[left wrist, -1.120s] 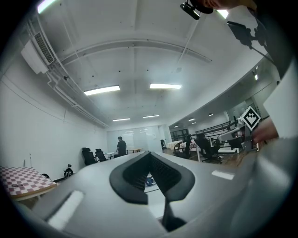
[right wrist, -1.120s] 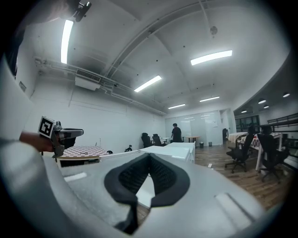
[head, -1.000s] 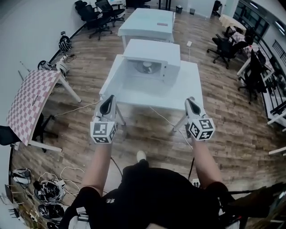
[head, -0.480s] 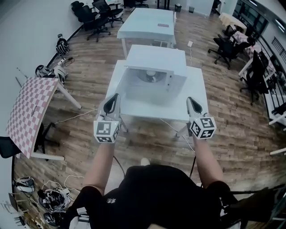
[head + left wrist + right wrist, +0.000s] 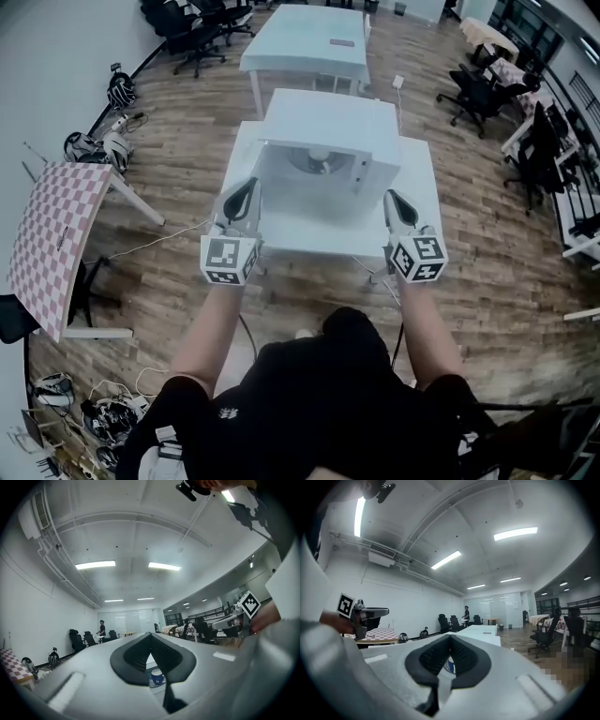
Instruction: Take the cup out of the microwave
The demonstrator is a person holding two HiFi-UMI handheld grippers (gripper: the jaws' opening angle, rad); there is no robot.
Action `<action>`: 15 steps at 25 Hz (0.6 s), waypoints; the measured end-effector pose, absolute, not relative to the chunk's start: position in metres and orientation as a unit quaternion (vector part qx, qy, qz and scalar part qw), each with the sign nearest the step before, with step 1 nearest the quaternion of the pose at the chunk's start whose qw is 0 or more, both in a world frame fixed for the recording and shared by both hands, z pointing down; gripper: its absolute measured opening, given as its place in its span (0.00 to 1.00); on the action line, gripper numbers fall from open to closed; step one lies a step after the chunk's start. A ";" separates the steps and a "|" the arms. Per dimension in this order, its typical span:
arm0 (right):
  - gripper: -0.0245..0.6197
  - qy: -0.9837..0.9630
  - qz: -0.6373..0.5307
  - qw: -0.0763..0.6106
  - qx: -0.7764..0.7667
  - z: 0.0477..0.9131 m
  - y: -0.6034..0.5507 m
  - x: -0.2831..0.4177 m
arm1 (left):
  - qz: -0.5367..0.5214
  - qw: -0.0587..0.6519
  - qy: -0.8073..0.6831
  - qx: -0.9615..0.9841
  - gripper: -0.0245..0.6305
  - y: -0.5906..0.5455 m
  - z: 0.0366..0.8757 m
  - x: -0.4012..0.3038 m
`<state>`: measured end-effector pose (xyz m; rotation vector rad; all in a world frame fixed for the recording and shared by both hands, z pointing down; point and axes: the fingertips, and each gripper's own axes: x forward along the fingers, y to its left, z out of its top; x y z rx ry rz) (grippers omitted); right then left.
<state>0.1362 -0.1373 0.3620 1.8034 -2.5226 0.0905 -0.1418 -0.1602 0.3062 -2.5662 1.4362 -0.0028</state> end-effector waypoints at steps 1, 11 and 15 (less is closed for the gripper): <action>0.04 -0.813 0.029 0.020 0.581 0.363 -0.143 0.135 | 0.000 0.098 0.484 -0.869 0.05 -0.165 0.307 -0.139; 0.04 -0.820 0.042 0.029 0.569 0.402 -0.213 0.128 | -0.009 0.077 0.482 -0.873 0.05 -0.217 0.338 -0.120; 0.04 -0.830 0.037 0.042 0.555 0.427 -0.249 0.116 | -0.013 0.068 0.484 -0.872 0.05 -0.243 0.358 -0.115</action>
